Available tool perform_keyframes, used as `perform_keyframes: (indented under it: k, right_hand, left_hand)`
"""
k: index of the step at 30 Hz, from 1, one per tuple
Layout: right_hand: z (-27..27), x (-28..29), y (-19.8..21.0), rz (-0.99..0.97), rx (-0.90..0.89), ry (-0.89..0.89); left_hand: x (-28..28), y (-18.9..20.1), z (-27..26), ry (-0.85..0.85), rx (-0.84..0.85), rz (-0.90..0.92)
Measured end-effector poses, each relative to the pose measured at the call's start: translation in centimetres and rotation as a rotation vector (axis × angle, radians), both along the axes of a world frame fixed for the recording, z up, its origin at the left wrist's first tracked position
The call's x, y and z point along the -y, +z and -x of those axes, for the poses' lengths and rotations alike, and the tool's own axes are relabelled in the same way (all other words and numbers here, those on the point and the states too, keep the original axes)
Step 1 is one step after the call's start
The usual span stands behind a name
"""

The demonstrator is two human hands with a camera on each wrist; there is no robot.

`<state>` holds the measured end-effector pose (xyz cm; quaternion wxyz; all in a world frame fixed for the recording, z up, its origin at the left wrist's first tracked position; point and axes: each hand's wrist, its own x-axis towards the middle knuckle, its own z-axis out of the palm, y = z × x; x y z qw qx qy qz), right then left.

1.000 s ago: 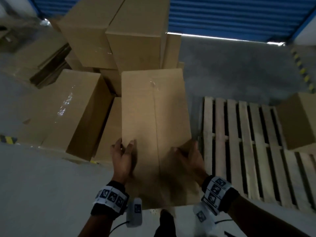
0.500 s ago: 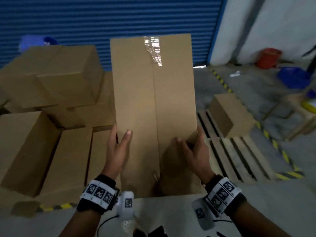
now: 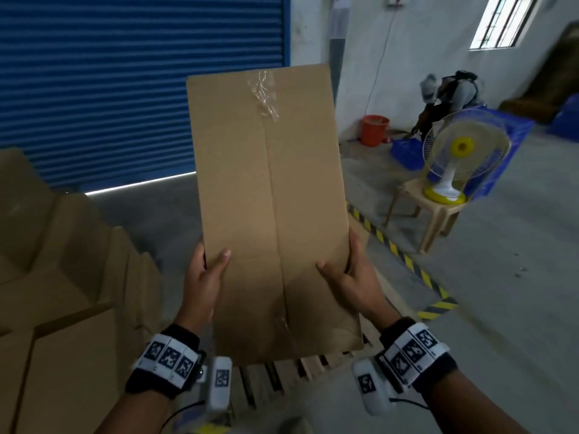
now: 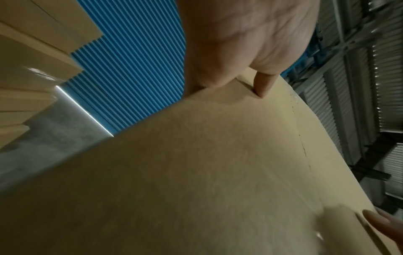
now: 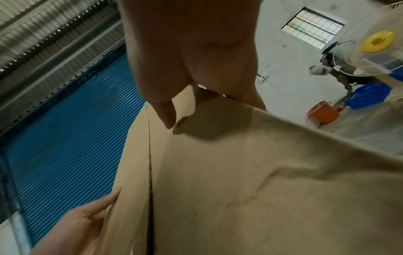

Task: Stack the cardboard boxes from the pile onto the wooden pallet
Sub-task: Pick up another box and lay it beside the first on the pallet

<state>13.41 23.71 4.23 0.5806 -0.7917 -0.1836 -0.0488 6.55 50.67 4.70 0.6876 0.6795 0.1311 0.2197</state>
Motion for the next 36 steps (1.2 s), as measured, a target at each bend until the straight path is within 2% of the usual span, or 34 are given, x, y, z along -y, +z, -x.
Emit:
perform_keyframes:
  k: [11, 16, 20, 26, 33, 36]
  right_hand:
    - [-20.0, 5.6, -0.3, 0.032, -0.117, -0.016]
    - [-27.3, 8.6, -3.3, -0.029, -0.290, -0.055]
    - [-34.0, 10.8, -6.2, -0.081, -0.376, -0.040]
    - [-44.9, 13.5, -8.7, -0.164, -0.513, 0.106]
    - [-56.1, 11.1, -11.6, -0.063, -0.590, 0.238]
    - [-61.2, 8.0, -14.7, -0.023, -0.595, 0.289]
  left_hand:
    - [6.1, -2.3, -19.9, 0.021, -0.010, 0.022]
    - [8.9, -3.6, -27.0, -0.044, -0.039, 0.022]
    - [11.2, -5.5, -32.3, -0.035, -0.109, 0.032]
    - [15.5, -6.8, -40.2, 0.043, -0.182, 0.000]
    - [14.0, -9.4, -48.8, 0.120, -0.261, 0.099]
    - [11.0, -12.6, -53.3, 0.126, -0.297, 0.079]
